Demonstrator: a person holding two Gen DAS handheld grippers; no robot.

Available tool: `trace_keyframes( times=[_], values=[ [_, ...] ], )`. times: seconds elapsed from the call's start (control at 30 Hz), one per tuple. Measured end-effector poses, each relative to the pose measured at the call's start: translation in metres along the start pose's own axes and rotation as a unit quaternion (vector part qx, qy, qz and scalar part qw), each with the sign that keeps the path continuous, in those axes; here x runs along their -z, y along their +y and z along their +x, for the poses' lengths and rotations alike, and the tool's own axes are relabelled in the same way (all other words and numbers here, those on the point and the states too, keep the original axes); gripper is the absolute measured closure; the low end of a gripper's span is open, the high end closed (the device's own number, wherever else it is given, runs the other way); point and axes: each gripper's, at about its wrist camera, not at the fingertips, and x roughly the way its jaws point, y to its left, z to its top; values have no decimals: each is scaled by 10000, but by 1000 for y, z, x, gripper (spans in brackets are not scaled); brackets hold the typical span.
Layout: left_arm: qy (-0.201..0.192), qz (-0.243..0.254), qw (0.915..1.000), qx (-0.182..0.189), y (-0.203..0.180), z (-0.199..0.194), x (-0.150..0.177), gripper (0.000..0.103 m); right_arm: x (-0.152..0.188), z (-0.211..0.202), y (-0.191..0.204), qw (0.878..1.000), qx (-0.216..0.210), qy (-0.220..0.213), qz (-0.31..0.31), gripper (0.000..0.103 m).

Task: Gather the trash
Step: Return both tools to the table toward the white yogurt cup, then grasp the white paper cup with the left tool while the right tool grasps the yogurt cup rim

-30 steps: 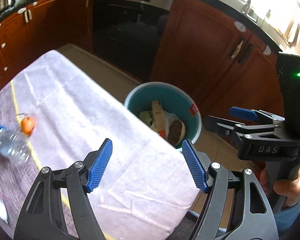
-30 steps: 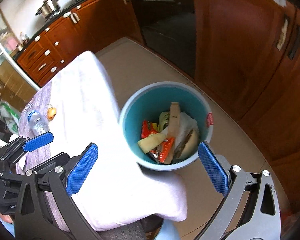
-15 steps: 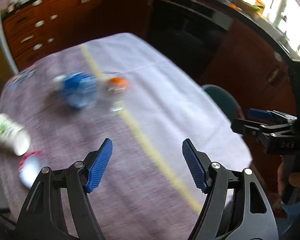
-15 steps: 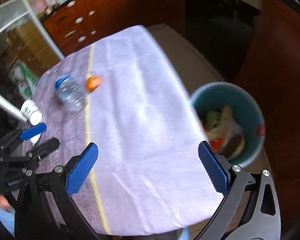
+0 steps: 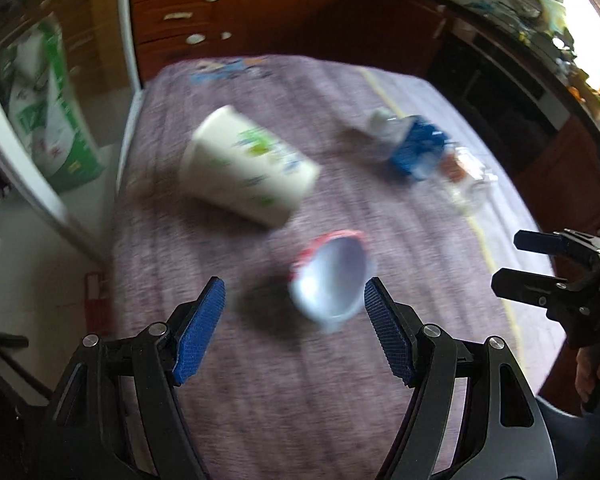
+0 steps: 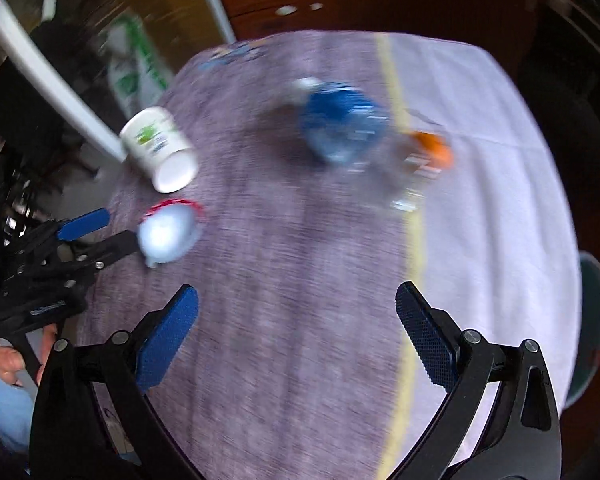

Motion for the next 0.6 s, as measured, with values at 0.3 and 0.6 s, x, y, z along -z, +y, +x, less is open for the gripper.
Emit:
trace_keyframes(
  times=[0.3, 0.6],
  values=[
    [220, 64, 9997, -73, 21, 28, 5, 30, -22, 41, 34, 9988, -308, 366, -56, 31],
    [240, 86, 9997, 19, 24, 34, 7, 30, -38, 75, 59, 9956, -797, 491, -92, 62]
  ],
)
